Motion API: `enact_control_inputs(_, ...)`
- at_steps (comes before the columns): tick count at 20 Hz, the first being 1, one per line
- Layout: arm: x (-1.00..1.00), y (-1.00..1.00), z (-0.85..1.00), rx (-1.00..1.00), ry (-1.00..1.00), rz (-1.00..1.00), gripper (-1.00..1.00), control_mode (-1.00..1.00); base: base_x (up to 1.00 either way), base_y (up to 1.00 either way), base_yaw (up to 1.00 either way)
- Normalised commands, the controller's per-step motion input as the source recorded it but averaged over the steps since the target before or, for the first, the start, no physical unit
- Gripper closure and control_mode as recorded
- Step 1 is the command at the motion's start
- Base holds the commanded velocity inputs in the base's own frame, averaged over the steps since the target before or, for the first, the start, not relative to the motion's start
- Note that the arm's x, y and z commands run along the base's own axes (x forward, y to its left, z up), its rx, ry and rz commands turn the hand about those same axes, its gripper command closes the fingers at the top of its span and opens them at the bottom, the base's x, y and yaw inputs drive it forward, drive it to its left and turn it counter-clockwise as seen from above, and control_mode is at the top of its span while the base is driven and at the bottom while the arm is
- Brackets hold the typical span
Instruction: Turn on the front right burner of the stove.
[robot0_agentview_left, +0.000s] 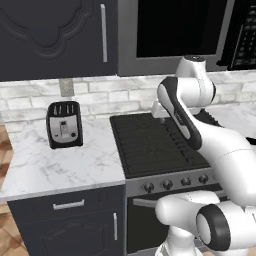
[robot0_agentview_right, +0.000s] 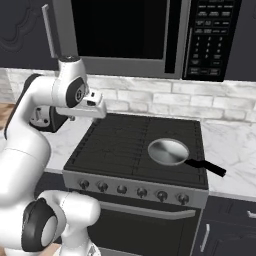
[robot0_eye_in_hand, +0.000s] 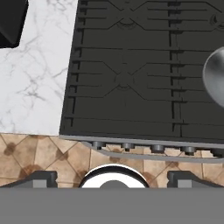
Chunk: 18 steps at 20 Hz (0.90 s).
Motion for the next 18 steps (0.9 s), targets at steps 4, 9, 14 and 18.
enact_control_inputs(4,0.0,-0.83,-0.26,0.0,0.0,-0.06,-1.0,-1.0,0.0,0.0,0.0)
enact_control_inputs(9,0.0,-1.0,-0.34,0.01,-0.03,-0.09,-1.0,-1.0,0.0,0.0,0.0)
enact_control_inputs(14,0.0,-1.0,-0.53,0.01,-0.15,-0.04,-1.0,-1.0,0.0,0.0,0.0)
enact_control_inputs(18,0.0,-0.97,-0.64,0.13,-0.39,0.07,-1.0,-1.0,0.0,0.0,0.0)
